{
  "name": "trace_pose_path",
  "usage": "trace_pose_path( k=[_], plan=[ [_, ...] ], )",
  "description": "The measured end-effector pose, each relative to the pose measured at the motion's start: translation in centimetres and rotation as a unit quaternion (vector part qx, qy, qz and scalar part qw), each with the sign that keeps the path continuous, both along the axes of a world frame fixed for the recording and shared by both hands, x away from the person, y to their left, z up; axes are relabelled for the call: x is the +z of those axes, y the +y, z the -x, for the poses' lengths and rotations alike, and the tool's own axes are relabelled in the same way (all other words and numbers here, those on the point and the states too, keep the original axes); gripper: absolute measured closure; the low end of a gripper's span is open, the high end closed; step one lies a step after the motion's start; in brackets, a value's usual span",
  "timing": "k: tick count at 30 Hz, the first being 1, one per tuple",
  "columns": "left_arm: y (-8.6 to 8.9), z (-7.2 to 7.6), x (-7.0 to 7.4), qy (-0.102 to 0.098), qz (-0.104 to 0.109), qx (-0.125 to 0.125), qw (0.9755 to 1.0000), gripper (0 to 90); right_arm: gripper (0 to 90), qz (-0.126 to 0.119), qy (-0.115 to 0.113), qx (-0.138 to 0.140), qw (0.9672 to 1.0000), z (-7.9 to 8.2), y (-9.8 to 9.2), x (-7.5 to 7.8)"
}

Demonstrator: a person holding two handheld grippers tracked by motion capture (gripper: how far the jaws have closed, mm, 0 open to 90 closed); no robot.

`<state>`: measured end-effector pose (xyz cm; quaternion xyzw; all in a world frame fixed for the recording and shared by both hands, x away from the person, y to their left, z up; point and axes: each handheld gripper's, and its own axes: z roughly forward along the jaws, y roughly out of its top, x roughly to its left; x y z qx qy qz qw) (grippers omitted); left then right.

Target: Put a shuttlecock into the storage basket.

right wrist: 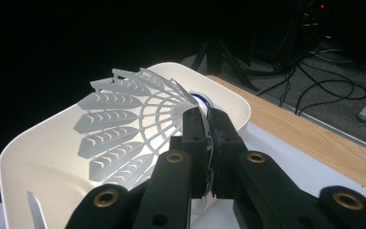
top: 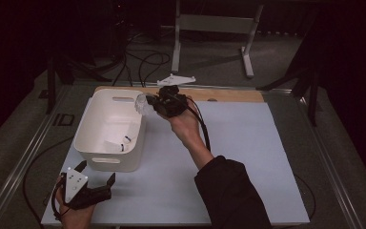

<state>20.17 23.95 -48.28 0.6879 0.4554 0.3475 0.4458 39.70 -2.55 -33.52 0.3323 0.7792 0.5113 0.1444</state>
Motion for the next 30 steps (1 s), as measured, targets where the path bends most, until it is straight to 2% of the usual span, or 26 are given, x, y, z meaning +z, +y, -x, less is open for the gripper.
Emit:
trace_pose_path(
  k=[14, 22, 30],
  plan=[
    [0.0, 0.0, 0.0, 0.0, 0.0, 0.0, 1.0, 0.1, 87.5, 0.009, -0.007, 0.005, 0.9999, -0.1, 1.0, -0.1],
    [0.0, 0.0, 0.0, 0.0, 0.0, -0.001, 1.0, 0.1, 87.5, -0.005, 0.0, 0.011, 0.9999, -0.2, 1.6, 0.0],
    [0.0, 0.0, 0.0, 0.0, 0.0, -0.001, 1.0, 0.0, 87.5, -0.008, 0.0, 0.011, 0.9999, -0.3, 2.0, 0.0]
  ],
)
